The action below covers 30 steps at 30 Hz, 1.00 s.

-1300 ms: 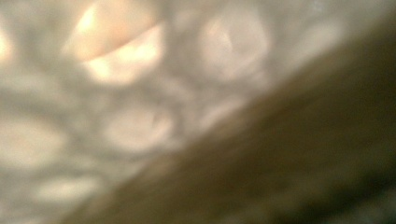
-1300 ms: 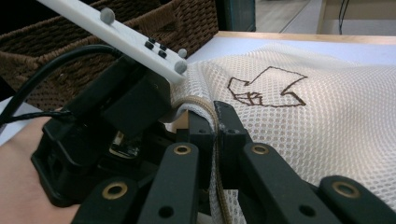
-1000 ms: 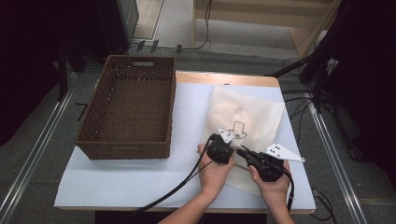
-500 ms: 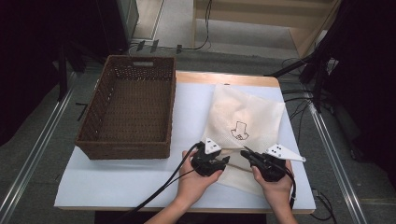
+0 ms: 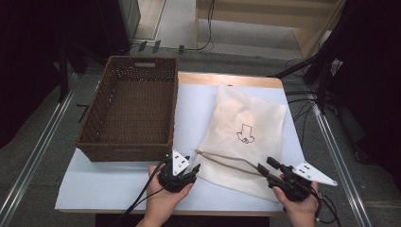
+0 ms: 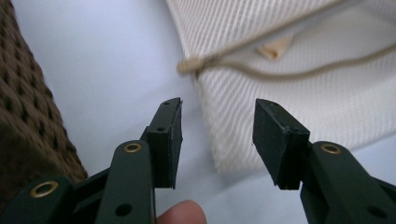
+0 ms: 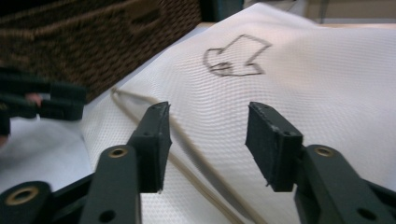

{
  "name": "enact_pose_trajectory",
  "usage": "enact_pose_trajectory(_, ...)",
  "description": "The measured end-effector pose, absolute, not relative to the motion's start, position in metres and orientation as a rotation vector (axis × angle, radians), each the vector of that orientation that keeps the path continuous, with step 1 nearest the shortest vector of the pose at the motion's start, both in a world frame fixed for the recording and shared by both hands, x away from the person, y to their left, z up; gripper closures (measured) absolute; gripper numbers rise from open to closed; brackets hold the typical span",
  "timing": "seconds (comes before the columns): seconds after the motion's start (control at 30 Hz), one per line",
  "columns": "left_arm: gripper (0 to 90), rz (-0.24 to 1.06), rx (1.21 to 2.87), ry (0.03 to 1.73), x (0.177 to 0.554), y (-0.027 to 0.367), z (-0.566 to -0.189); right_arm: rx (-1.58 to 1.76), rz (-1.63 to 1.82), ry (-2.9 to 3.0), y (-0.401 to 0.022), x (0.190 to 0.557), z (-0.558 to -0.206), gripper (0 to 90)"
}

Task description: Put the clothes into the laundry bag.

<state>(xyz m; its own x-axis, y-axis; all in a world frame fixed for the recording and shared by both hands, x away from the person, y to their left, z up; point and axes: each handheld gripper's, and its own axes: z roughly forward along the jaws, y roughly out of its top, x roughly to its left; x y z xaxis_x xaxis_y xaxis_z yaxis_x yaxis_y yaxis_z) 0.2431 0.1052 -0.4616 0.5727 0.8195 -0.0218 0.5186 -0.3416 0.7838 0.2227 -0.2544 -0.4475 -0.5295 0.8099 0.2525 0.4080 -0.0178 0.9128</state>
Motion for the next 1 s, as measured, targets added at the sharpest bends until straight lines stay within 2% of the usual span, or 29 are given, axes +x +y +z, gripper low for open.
enact_pose_trajectory(0.2,54.9,0.416,2.067,1.096,0.250,0.103,-0.474,1.550,1.299,1.744,-0.285,0.228,-0.467,45.2)
enact_pose_trajectory(0.33,69.7,0.344,2.057,1.112,0.255,0.106,-0.475,1.671,1.179,1.861,-0.284,0.239,-0.489,45.3)
enact_pose_trajectory(0.4,77.9,0.309,2.058,1.103,0.256,0.106,-0.475,1.670,1.145,1.896,-0.281,0.241,-0.492,53.0)
enact_pose_trajectory(0.43,84.8,0.298,2.062,1.090,0.256,0.105,-0.475,1.655,1.140,1.915,-0.279,0.242,-0.491,58.2)
enact_pose_trajectory(0.5,87.1,0.303,2.076,1.075,0.255,0.104,-0.474,1.629,1.094,1.931,-0.275,0.243,-0.491,71.5)
enact_pose_trajectory(0.53,87.5,0.299,2.080,1.073,0.255,0.104,-0.474,1.638,1.076,1.931,-0.274,0.244,-0.490,81.3)
enact_pose_trajectory(0.63,88.3,0.222,2.084,1.067,0.252,0.107,-0.473,1.657,1.065,1.927,-0.280,0.252,-0.489,88.9)
enact_pose_trajectory(0.73,88.5,0.125,2.082,1.024,0.246,0.105,-0.475,1.651,1.003,1.882,-0.286,0.260,-0.487,89.7)
enact_pose_trajectory(0.87,86.5,0.165,2.077,0.999,0.240,0.102,-0.471,1.665,1.013,1.819,-0.294,0.266,-0.488,87.3)
enact_pose_trajectory(0.93,78.8,0.217,2.028,0.982,0.239,0.104,-0.462,1.625,1.067,1.772,-0.294,0.260,-0.482,80.3)
enact_pose_trajectory(1.0,67.1,0.267,1.971,0.965,0.240,0.105,-0.450,1.572,1.120,1.715,-0.295,0.251,-0.470,76.4)
